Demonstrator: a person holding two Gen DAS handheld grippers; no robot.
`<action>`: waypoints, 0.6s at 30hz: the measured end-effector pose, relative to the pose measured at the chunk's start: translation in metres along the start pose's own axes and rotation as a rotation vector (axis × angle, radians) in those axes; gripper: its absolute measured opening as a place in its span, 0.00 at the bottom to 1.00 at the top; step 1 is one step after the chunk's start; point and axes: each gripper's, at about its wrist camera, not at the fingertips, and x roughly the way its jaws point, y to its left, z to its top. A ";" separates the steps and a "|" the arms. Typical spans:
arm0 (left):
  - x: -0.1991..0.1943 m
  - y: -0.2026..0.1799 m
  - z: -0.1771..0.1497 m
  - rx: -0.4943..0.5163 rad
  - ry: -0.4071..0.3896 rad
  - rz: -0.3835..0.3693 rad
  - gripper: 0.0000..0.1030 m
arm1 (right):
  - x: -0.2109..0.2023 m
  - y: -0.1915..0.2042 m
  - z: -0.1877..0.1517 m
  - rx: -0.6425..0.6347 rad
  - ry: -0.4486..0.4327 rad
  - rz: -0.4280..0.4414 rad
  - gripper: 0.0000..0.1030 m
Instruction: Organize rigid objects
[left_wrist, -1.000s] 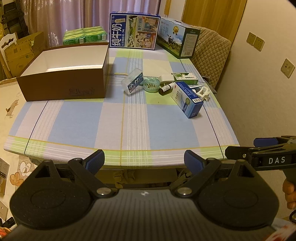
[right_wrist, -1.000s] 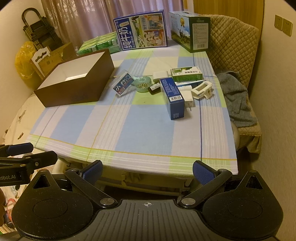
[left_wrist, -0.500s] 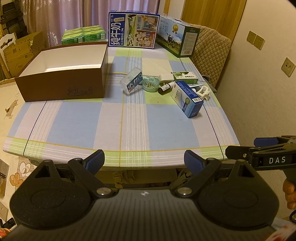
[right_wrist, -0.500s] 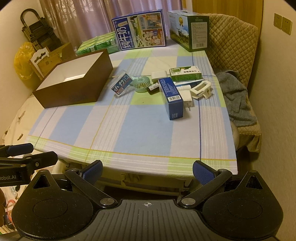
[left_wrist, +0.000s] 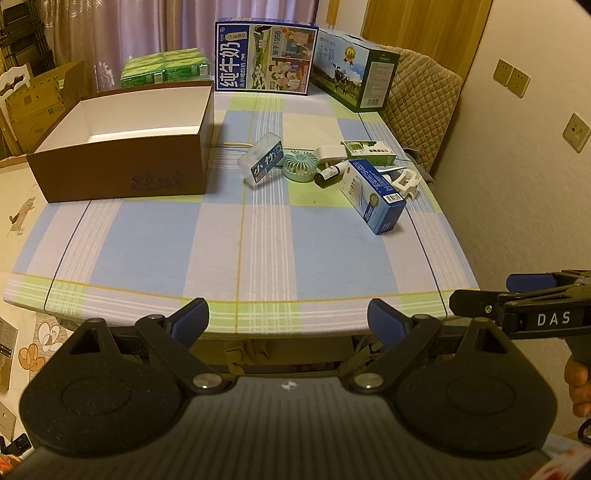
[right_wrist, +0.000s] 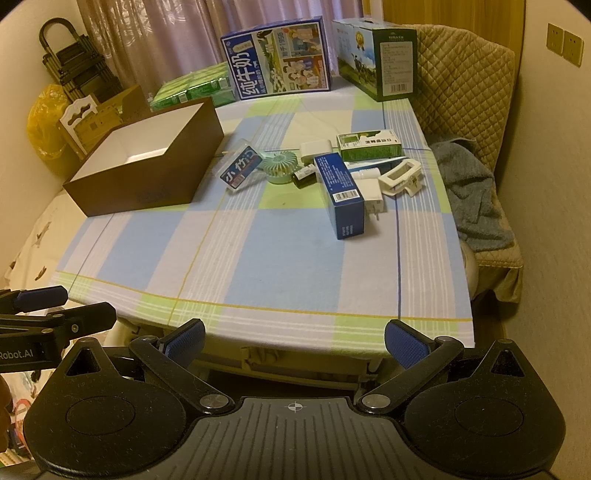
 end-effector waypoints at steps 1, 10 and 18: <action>0.001 -0.001 0.001 0.000 0.001 0.000 0.88 | 0.001 0.000 0.000 0.000 0.001 0.000 0.98; 0.002 -0.001 0.002 0.000 0.003 0.001 0.88 | 0.002 -0.003 0.002 0.000 0.003 0.003 0.98; 0.002 -0.001 0.003 0.001 0.003 0.001 0.88 | 0.004 -0.007 0.006 -0.001 0.004 0.008 0.98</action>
